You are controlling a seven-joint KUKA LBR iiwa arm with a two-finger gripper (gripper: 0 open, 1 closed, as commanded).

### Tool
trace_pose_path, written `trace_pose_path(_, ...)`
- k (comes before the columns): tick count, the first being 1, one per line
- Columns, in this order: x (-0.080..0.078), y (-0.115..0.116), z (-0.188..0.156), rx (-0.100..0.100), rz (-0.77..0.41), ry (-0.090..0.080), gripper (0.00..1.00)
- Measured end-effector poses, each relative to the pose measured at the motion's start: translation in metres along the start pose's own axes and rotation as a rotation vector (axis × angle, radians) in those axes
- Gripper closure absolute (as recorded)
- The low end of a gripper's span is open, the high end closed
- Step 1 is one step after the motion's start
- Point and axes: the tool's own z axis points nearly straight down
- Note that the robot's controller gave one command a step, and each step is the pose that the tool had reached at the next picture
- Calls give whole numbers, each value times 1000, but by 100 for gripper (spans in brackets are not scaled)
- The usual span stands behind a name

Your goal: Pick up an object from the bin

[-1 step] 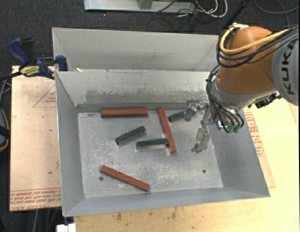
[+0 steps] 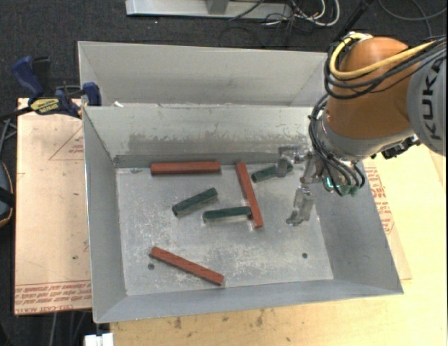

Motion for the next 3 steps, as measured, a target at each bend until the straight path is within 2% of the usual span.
trace_pose_path(1,-2,31,44,1,47,-8,0)
trace_pose_path(2,-49,28,86,-2,122,-2,0)
trace_pose_path(3,-62,23,92,-1,142,-6,0)
